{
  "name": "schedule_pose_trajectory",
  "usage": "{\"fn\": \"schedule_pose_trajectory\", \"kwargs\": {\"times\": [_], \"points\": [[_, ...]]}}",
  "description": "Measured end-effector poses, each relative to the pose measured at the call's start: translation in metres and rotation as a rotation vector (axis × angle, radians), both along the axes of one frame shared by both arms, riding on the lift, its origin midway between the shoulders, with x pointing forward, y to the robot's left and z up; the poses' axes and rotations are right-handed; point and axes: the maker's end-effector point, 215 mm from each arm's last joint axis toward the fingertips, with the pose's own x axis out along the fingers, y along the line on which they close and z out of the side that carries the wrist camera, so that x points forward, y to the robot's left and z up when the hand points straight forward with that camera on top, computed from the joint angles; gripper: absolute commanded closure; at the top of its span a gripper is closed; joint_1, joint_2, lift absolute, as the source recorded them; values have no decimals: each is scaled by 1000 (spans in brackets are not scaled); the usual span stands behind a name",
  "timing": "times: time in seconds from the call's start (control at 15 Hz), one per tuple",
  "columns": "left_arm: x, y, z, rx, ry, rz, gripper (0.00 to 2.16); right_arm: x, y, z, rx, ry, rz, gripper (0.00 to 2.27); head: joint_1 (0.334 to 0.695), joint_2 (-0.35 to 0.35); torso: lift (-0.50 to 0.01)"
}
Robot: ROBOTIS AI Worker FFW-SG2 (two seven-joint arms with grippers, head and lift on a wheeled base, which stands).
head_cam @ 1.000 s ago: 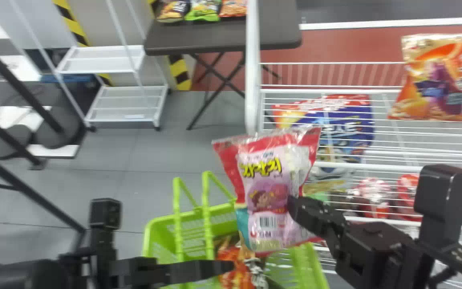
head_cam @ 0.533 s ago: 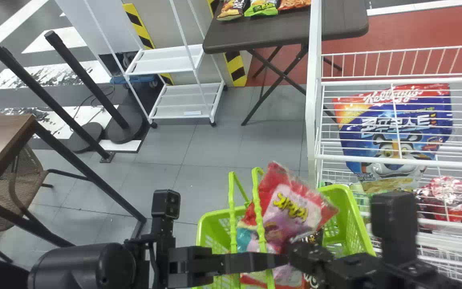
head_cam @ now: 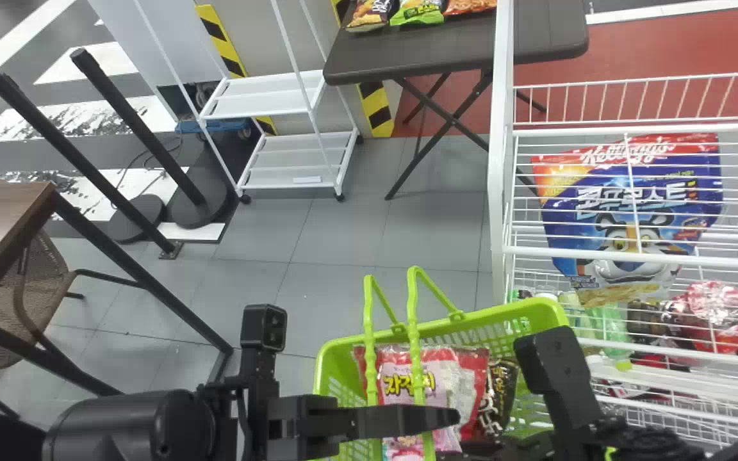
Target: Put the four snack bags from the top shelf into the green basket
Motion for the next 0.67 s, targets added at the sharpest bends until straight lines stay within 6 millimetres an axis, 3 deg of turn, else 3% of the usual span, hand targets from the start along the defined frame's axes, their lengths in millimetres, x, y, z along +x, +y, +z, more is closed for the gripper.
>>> {"fn": "schedule_pose_trajectory", "kwargs": {"times": [0.13, 0.27, 0.33, 0.47, 0.6, 0.67], "points": [[-1, 0, 0, 0, 2, 0, 2148, 9, -18, 20, 62, -8, -47, 12, 695, 350, 0], [-2, 0, 0, -1, 2, -2, 2145, 28, -53, 47, 108, -42, -138, 12, 695, 350, 0], [-2, 1, 1, -2, 1, -3, 2145, 46, -83, 60, 106, -88, -212, 12, 695, 350, 0], [-3, 2, 4, -15, -1, 3, 2145, 91, -160, 80, 60, -203, -388, 16, 695, 177, 0], [-3, 7, 14, -72, -4, 12, 2145, 145, -254, 99, -28, -342, -584, 16, 695, 35, 0], [-4, 7, 19, -95, -5, 13, 2145, 165, -291, 104, -73, -394, -661, 16, 695, -92, 0]]}}
